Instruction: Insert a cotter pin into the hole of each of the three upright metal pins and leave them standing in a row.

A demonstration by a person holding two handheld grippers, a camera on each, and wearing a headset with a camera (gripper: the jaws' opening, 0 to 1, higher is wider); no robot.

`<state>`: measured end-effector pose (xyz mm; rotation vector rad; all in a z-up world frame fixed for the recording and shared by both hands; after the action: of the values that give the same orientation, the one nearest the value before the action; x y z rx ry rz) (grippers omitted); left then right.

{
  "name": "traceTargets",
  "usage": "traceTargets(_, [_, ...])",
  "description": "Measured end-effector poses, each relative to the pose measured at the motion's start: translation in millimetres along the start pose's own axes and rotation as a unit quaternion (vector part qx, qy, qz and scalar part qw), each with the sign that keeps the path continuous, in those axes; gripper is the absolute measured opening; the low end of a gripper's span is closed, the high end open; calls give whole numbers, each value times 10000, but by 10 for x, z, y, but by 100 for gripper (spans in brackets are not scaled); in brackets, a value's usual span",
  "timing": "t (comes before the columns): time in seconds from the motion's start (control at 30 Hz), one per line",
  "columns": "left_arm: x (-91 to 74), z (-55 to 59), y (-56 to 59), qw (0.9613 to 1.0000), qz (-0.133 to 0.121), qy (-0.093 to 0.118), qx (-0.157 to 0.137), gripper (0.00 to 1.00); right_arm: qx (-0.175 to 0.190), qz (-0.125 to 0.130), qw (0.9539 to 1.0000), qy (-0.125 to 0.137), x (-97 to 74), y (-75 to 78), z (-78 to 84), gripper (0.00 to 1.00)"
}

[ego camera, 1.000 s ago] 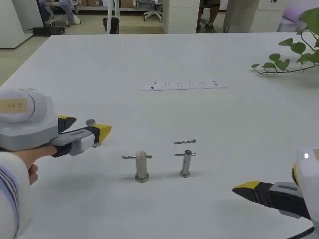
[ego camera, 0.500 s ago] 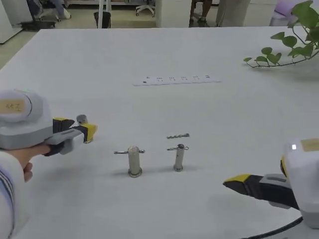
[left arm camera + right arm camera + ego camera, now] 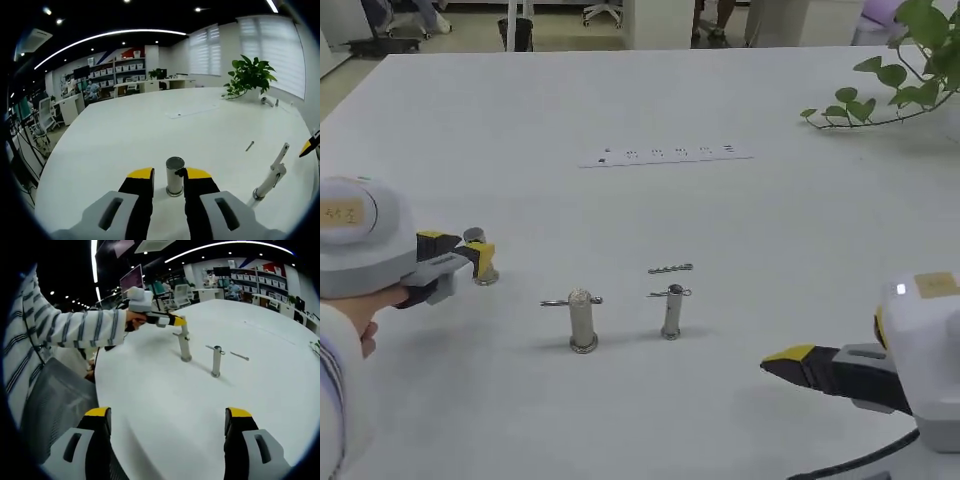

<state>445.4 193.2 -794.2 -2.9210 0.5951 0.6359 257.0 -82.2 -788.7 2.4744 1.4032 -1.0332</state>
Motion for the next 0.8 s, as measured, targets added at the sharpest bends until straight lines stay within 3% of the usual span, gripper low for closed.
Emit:
traceTargets(0.17, [14, 5, 3, 10000, 34, -4, -26, 19, 16, 10, 10000, -12, 1, 5, 14, 95])
traceTargets(0.27, [18, 13, 40, 9998, 146, -17, -127, 11, 18, 17, 10000, -12, -1, 6, 16, 95])
traceTargets(0.47, [-3, 28, 27, 9998, 38, -62, -183, 11, 4, 29, 10000, 16, -9, 6, 4, 94])
traceTargets(0.8, [-85, 62, 16, 9997, 129, -151, -140, 11, -31, 12, 10000, 38, 8, 11, -15, 94])
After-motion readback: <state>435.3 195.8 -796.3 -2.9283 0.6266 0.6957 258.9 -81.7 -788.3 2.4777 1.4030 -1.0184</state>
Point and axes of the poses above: the centre of the closed fingertips' face, and the gripper's own axes: x roughly forward along the fingers, y roughly to its right, z roughly out of its underside, the point moved 6 cm from there along -x, roughly backward along the fingers, and after that the axes turned 1 degree about z, right-handed, at the moved point
